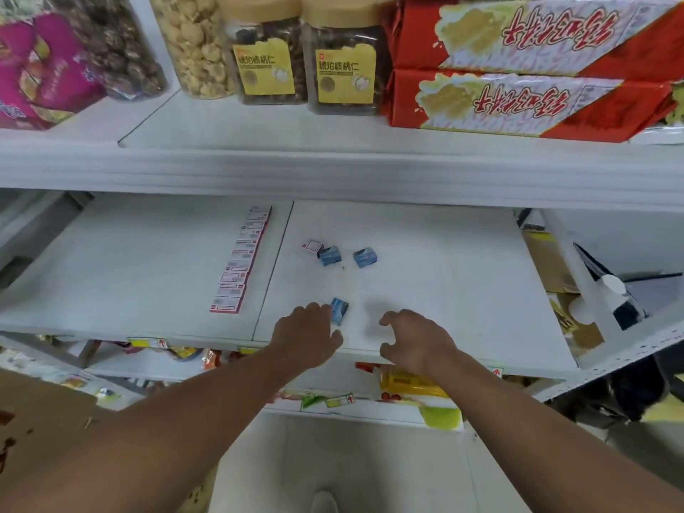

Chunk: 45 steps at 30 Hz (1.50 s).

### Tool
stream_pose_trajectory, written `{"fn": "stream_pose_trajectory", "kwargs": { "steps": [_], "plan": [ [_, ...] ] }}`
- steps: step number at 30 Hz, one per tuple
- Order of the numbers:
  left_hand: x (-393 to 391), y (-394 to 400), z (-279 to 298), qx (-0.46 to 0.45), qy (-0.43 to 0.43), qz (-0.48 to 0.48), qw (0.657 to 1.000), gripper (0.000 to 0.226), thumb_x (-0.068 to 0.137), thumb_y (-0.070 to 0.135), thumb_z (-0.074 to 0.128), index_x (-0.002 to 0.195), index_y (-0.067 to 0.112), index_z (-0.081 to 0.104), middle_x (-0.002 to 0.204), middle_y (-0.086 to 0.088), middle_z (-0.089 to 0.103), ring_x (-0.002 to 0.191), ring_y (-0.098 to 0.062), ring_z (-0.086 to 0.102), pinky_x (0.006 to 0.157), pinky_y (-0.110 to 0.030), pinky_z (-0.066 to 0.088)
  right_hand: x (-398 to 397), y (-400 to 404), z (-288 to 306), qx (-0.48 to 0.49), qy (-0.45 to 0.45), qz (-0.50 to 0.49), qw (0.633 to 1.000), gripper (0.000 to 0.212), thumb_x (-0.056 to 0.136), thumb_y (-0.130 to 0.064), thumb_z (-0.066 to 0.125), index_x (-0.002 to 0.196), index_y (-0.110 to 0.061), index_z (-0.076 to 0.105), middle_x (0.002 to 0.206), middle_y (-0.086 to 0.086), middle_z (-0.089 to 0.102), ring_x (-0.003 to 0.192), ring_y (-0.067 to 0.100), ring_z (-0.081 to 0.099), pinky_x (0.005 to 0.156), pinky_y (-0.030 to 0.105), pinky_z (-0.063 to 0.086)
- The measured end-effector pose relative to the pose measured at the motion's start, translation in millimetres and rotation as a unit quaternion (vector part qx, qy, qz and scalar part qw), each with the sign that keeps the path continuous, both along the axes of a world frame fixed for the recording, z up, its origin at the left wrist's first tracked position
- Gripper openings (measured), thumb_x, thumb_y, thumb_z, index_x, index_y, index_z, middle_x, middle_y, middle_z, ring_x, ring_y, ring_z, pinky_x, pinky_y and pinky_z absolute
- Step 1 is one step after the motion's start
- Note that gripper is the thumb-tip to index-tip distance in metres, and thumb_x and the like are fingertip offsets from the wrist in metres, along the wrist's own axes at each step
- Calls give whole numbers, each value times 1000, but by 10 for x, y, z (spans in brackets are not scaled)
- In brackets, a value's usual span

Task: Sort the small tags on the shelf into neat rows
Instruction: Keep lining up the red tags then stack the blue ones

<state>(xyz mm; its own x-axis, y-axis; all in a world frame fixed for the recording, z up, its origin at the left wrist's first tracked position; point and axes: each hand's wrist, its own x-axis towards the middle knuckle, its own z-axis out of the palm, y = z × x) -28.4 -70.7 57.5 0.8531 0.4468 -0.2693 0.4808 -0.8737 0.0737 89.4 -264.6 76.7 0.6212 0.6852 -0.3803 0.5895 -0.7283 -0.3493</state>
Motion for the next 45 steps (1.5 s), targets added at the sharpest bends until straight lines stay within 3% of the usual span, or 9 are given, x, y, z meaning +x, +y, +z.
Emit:
{"fn": "stream_pose_trajectory", "kwargs": {
  "steps": [3, 6, 15, 23, 26, 31, 40, 42, 45],
  "plan": [
    [177, 131, -114, -16, -33, 7, 999, 51, 98, 57, 56, 134, 21, 56, 119, 0, 64, 102, -20, 64, 85, -42, 58, 68, 126, -50, -14, -5, -13, 1000, 59, 96, -39, 64, 152, -32, 48, 146, -3, 54, 130, 22, 56, 102, 37, 50],
    [350, 263, -282, -23, -43, -3, 999, 52, 97, 55, 60, 134, 20, 54, 121, -2, 61, 104, -22, 62, 81, -39, 55, 159, 270, -123, -21, -9, -27, 999, 58, 94, -40, 64, 150, -32, 50, 144, -3, 55, 129, 22, 57, 103, 38, 51],
    [568, 397, -748, -14, -60, 19, 998, 69, 94, 69, 59, 139, 19, 47, 126, -2, 59, 106, -19, 61, 84, -35, 56, 291, 495, -439, -12, -11, -47, 999, 55, 95, -41, 64, 148, -32, 53, 141, -4, 58, 128, 22, 58, 101, 36, 50],
    [648, 420, -820, -54, -92, 40, 993, 47, 93, 42, 68, 131, 15, 57, 119, -4, 59, 102, -19, 59, 86, -37, 56, 641, 542, -575, -27, -7, -25, 999, 52, 93, -43, 63, 143, -33, 55, 136, -3, 59, 124, 23, 59, 98, 38, 52],
    [594, 432, -699, -45, -98, 43, 993, 45, 93, 42, 69, 128, 16, 60, 117, -2, 61, 96, -15, 54, 82, -33, 51, 759, 603, -484, -32, -2, -9, 999, 54, 92, -42, 64, 144, -32, 54, 139, -2, 57, 125, 23, 58, 98, 38, 52],
    [661, 562, -472, -59, -115, 32, 991, 44, 91, 39, 68, 129, 18, 60, 115, 1, 60, 101, -18, 58, 86, -39, 57, 1064, 899, -333, -29, -18, 24, 999, 61, 89, -37, 68, 148, -30, 51, 145, 1, 50, 126, 25, 56, 100, 39, 52],
    [820, 842, -694, -58, -119, 26, 991, 46, 91, 39, 71, 134, 23, 63, 111, 5, 60, 101, -15, 58, 87, -36, 56, 1732, 1454, -789, -3, -91, 67, 994, 81, 89, -28, 74, 160, -29, 36, 164, -3, 32, 141, 29, 42, 108, 47, 48],
    [816, 889, -770, -55, -122, 30, 991, 47, 91, 40, 71, 134, 24, 63, 112, 6, 59, 101, -15, 58, 87, -36, 56, 1890, 1571, -894, 4, -107, 85, 991, 72, 89, -24, 71, 156, -30, 44, 162, -5, 38, 137, 28, 47, 107, 47, 50],
    [751, 935, -872, -59, -129, 40, 989, 46, 92, 38, 71, 135, 25, 62, 114, 6, 60, 102, -15, 58, 86, -36, 56, 1960, 1674, -1025, 13, -120, 109, 987, 44, 90, -15, 63, 133, -26, 61, 135, 2, 60, 116, 28, 61, 99, 45, 53]
  ]
}}
